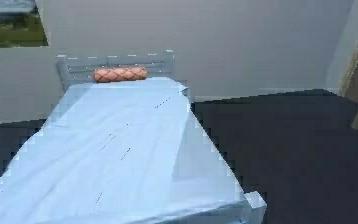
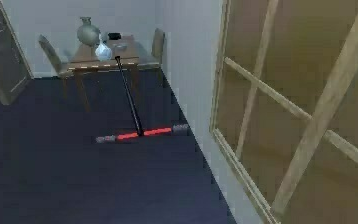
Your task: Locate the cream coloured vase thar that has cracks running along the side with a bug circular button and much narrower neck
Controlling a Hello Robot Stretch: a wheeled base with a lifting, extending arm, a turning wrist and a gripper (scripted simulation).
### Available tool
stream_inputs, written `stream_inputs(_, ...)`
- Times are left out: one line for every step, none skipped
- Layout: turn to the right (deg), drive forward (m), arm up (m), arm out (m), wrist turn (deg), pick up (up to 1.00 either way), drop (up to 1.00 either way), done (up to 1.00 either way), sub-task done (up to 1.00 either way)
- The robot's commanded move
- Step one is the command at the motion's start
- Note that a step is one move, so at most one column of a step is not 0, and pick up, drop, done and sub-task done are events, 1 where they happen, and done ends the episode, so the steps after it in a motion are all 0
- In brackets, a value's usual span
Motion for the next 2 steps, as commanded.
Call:
stream_inputs(45.0, 0.0, 0.0, 0.0, 0.0, 0.0, 0.0, 0.0, 0.0)
stream_inputs(24.0, 0.0, 0.0, 0.0, 0.0, 0.0, 0.0, 0.0, 0.0)
